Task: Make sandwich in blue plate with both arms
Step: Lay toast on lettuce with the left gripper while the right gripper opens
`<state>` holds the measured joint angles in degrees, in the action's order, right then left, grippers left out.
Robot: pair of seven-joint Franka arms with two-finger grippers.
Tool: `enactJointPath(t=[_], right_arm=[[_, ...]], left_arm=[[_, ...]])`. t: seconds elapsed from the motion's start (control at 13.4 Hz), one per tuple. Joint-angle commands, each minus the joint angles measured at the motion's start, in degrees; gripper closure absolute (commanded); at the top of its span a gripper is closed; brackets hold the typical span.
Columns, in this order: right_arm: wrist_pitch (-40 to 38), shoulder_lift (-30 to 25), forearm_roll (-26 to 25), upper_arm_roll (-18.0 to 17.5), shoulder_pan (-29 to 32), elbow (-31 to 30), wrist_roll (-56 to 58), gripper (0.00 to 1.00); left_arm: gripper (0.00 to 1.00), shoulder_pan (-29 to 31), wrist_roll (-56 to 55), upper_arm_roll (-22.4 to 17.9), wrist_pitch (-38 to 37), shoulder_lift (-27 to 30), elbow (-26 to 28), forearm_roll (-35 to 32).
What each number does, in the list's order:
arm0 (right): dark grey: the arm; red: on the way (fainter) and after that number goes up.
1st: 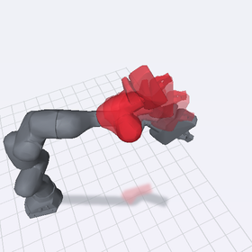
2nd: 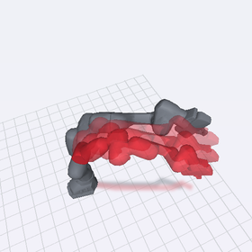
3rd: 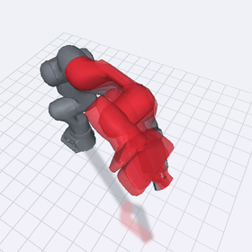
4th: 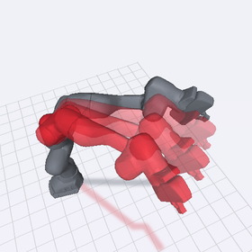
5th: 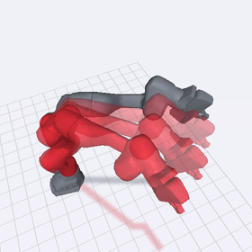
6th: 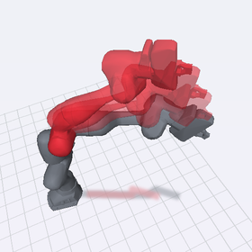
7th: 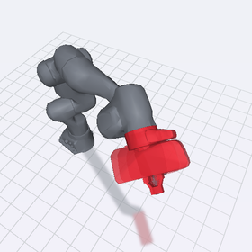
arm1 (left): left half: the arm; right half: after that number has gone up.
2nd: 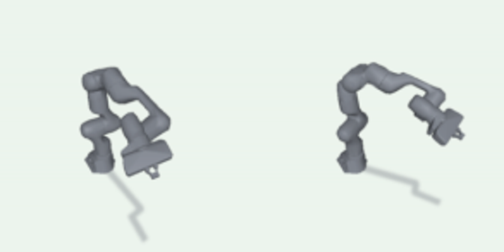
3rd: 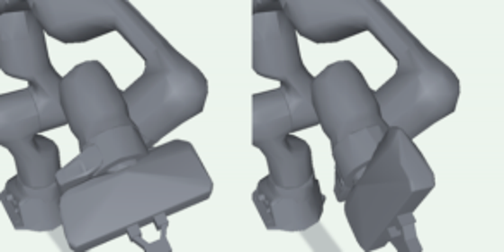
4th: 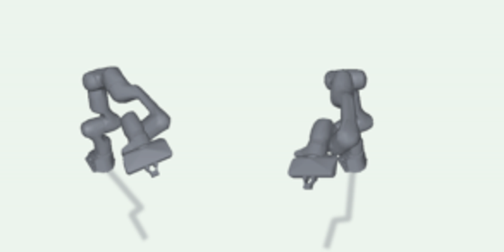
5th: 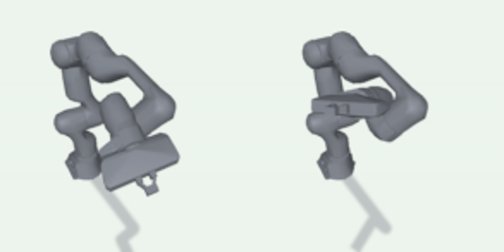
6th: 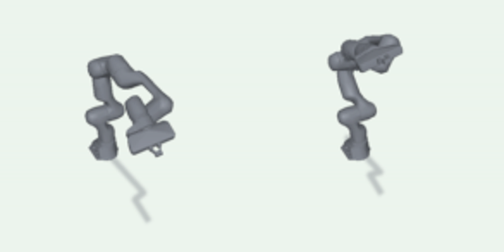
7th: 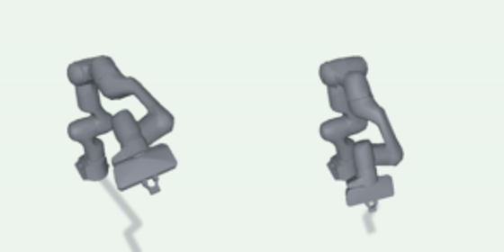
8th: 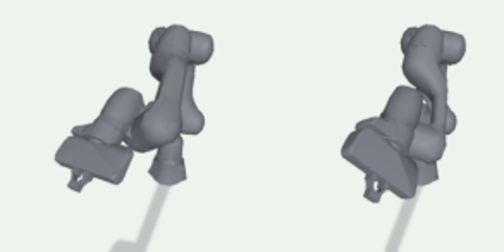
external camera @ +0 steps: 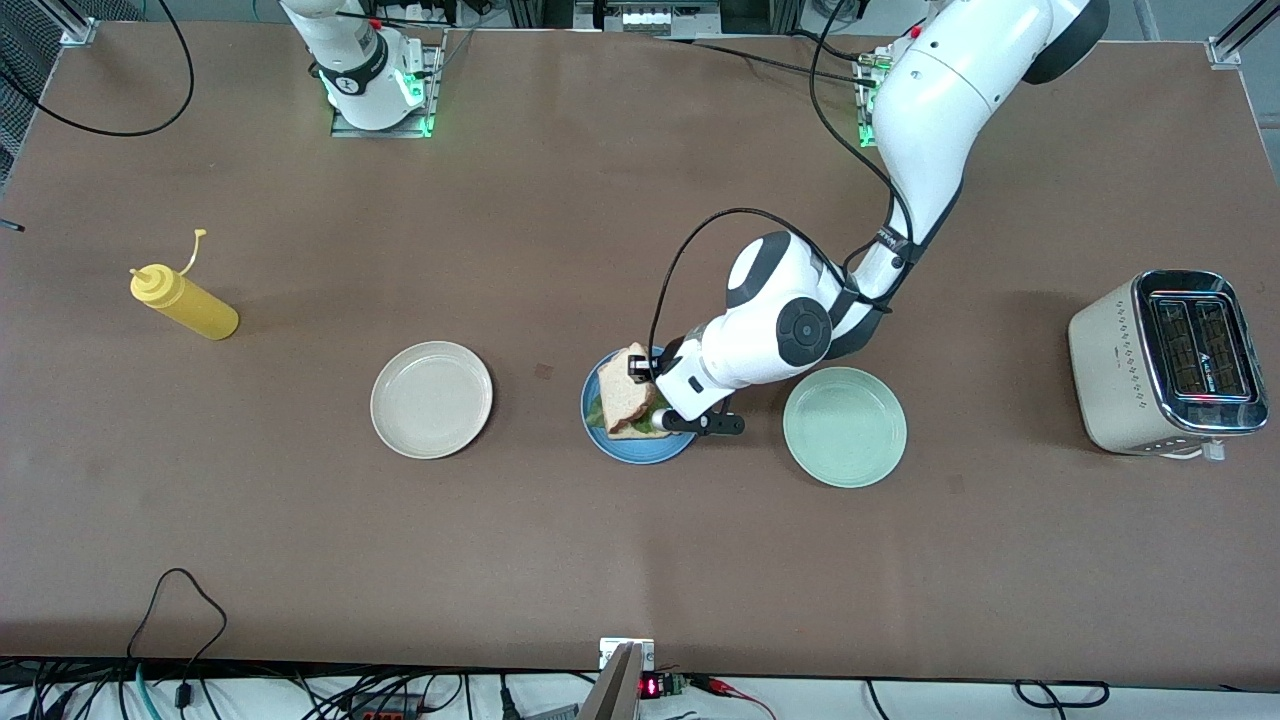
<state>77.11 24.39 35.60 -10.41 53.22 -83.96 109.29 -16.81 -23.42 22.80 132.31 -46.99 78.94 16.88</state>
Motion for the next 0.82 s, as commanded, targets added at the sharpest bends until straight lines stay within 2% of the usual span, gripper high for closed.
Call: enactJointPath(t=[0.0,0.3,0.45,0.52,0.67,0.74], right_arm=[[-1.87,-7.84,-1.76,0.83,-5.39,-1.20,-10.71,0.00],[-0.31,-13.48,-2.90,1.79,-17.06,-1.11,-30.31,0.00],[4.16,-14.36,-4.82,2.85,-24.01,-1.11,-39.55,0.00],[6.10,-14.54,-6.32,2.85,-27.00,-1.03,-44.90,0.00],[9.44,-14.72,-10.79,2.94,-32.80,-1.03,-54.32,0.00],[11.29,-14.89,-14.03,3.03,-35.70,-1.03,-58.45,0.00]], left_arm=[[0.83,0.11,1.88,-0.30,0.05,-1.52,-1.42,0.96],[0.79,0.37,2.23,-1.61,0.05,-3.19,-1.16,0.70],[0.71,0.37,2.41,-2.49,0.05,-3.37,-1.16,0.61],[0.53,0.55,3.28,-2.67,0.05,-3.45,-1.07,0.61],[0.01,0.55,6.00,-4.51,1.36,-3.54,-0.64,-0.78],[0.00,1.25,7.32,-4.60,1.37,-3.46,-0.46,-1.06]])
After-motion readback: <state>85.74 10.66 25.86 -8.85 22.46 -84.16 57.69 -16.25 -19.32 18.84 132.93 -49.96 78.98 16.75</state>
